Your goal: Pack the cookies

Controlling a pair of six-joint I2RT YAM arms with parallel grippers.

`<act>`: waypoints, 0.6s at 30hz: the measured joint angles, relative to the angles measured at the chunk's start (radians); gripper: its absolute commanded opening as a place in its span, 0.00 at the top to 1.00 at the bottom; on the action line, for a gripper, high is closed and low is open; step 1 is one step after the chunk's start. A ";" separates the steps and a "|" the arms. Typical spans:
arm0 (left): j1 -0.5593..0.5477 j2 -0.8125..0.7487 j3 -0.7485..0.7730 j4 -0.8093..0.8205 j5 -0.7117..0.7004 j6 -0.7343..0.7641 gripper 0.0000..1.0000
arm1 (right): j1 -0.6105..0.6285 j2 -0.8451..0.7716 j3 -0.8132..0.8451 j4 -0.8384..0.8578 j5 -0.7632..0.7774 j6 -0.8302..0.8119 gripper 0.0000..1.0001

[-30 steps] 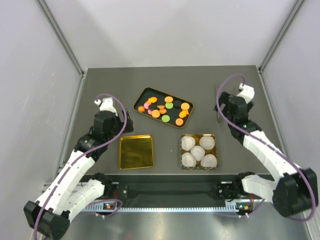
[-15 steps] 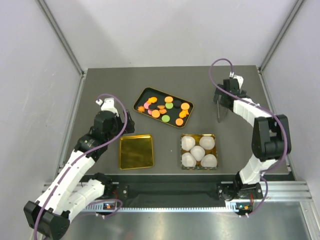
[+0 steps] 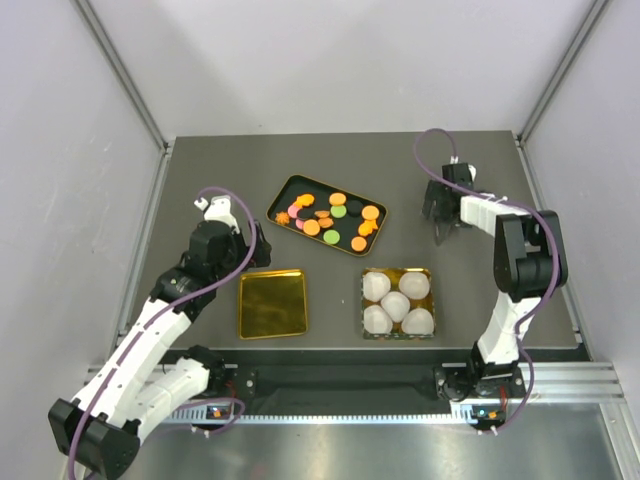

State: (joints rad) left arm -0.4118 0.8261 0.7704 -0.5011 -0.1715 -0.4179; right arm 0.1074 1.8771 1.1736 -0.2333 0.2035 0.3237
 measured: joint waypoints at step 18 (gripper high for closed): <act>0.000 0.017 0.000 0.000 0.000 0.000 0.01 | -0.023 0.032 0.051 -0.013 -0.071 -0.002 0.27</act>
State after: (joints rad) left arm -0.4118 0.8429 0.7704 -0.5011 -0.1715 -0.4179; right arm 0.0849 1.9091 1.2247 -0.2459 0.1322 0.3218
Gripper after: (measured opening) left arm 0.991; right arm 0.743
